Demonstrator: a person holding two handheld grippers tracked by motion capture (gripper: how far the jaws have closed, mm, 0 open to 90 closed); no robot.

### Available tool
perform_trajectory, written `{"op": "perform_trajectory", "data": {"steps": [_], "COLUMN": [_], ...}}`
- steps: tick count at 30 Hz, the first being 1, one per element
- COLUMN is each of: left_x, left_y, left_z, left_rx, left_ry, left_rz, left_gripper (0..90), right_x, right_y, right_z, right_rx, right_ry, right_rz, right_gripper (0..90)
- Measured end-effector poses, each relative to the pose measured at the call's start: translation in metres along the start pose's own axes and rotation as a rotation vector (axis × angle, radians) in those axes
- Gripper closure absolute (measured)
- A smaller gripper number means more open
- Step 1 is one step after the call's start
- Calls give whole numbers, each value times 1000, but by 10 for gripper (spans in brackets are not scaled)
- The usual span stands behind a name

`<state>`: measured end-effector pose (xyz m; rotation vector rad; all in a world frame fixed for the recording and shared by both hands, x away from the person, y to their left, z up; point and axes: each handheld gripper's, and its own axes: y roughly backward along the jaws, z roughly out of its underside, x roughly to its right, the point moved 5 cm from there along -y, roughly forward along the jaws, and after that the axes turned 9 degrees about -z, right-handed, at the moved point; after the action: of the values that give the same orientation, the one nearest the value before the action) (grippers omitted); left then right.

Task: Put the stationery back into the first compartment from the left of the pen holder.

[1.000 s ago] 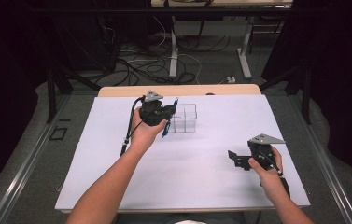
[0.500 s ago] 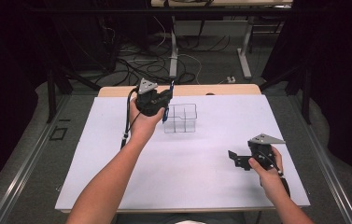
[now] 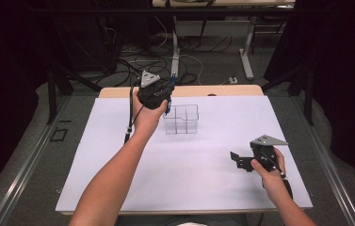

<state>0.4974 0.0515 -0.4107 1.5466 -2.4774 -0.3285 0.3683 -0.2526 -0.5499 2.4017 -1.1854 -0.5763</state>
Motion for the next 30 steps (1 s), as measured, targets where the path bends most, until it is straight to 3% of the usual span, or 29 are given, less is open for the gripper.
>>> {"op": "perform_trajectory", "data": {"steps": [10, 30], "left_x": [-2, -8], "left_y": [-16, -40], "left_z": [5, 23], "left_rx": [-10, -32], "left_ry": [25, -1], "left_rz": [-16, -51], "left_gripper": [797, 798], "right_x": [1, 1], "right_y": [0, -1], "right_z": [0, 1], "right_rx": [7, 2], "right_ry": [-6, -1], "right_rz": [10, 12], "right_gripper": [48, 0]}}
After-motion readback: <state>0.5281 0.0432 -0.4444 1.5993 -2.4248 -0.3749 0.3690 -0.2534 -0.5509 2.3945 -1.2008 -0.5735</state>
